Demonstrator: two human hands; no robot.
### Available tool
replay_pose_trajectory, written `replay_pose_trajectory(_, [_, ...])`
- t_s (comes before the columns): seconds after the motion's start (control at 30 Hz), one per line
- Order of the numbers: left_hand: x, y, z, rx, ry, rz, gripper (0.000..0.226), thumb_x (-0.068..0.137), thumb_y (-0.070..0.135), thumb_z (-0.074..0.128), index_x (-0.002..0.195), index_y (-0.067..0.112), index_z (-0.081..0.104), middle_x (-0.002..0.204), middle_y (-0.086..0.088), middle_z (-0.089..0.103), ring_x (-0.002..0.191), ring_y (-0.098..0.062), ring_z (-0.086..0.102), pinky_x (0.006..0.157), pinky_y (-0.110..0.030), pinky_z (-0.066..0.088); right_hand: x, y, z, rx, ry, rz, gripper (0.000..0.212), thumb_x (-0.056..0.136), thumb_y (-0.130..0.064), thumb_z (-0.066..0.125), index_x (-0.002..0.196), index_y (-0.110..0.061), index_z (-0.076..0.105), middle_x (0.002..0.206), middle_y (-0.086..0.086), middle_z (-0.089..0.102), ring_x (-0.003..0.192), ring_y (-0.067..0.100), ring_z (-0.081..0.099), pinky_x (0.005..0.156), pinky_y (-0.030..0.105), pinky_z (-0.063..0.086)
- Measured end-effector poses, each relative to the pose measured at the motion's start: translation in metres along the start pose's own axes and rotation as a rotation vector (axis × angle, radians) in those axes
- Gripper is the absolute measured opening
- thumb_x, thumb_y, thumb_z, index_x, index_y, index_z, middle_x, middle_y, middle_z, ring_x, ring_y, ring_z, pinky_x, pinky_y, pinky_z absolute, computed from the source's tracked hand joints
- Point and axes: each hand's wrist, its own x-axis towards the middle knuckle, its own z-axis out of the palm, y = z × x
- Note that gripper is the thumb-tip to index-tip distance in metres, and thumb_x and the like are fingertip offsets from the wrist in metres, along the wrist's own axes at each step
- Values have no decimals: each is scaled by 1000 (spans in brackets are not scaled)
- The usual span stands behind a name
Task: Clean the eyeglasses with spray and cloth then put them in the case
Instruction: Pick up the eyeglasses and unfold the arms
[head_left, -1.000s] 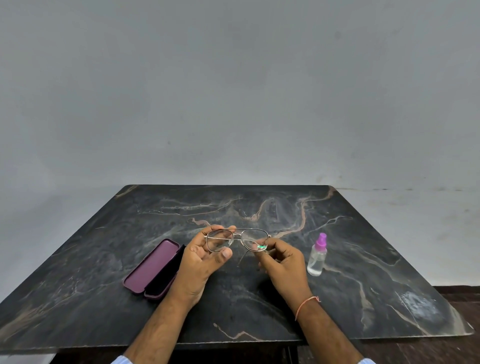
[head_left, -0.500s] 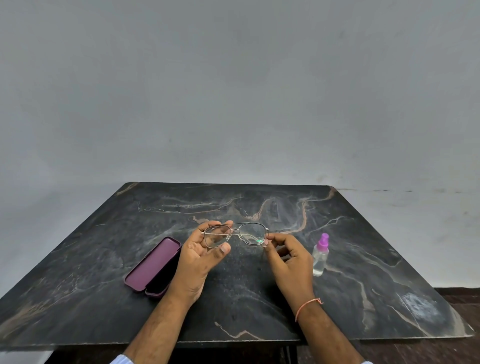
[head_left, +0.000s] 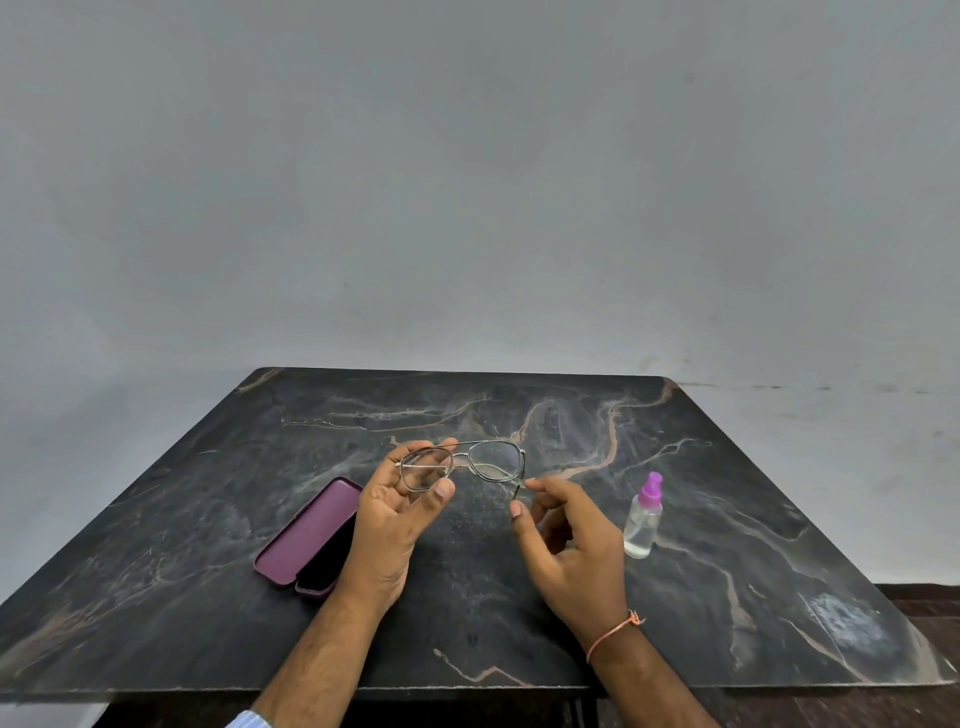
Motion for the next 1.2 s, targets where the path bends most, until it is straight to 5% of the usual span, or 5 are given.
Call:
replay_pose_trajectory(0.27, [1,1,0,-1,51,-21,78,67,54,105,130,25,70,140,-5,79,132,-22,74,103,-28,62,2,-2,-2,-98,-84,-68,30,97,-28,79,123,-39,70,89,-21,63,57,13,59,53,30,52])
replay_pose_trajectory(0.83, [5,-6,-11,-70,78,-25,39,92,9,69,129,20,64,132,-1,83,115,-14,81,91,-25,65,1,-9,0,-310,-379,-67,20,96,-42,77,115,-38,72,85,-20,66,65,-15,50,64,13,44])
replay_pose_trajectory(1.0, [7,-5,-12,-109,81,-52,56,80,31,95,127,21,65,131,1,83,118,-14,80,93,-28,64,1,-12,1,-333,-501,-89,27,97,-49,70,123,-42,71,90,-19,69,74,0,63,66,29,56])
replay_pose_trajectory(1.07, [7,-2,-12,-131,87,-76,83,60,50,109,125,23,65,131,1,83,118,-13,81,93,-28,65,0,-13,1,-339,-543,-114,28,98,-51,67,125,-43,70,86,-20,66,74,2,65,66,30,56])
replay_pose_trajectory(1.2, [7,1,-12,-144,82,-89,86,54,57,109,124,27,67,135,2,81,120,-12,79,96,-29,63,-3,-10,3,-380,-561,-175,30,99,-52,66,127,-45,69,82,-17,70,72,5,65,60,26,51])
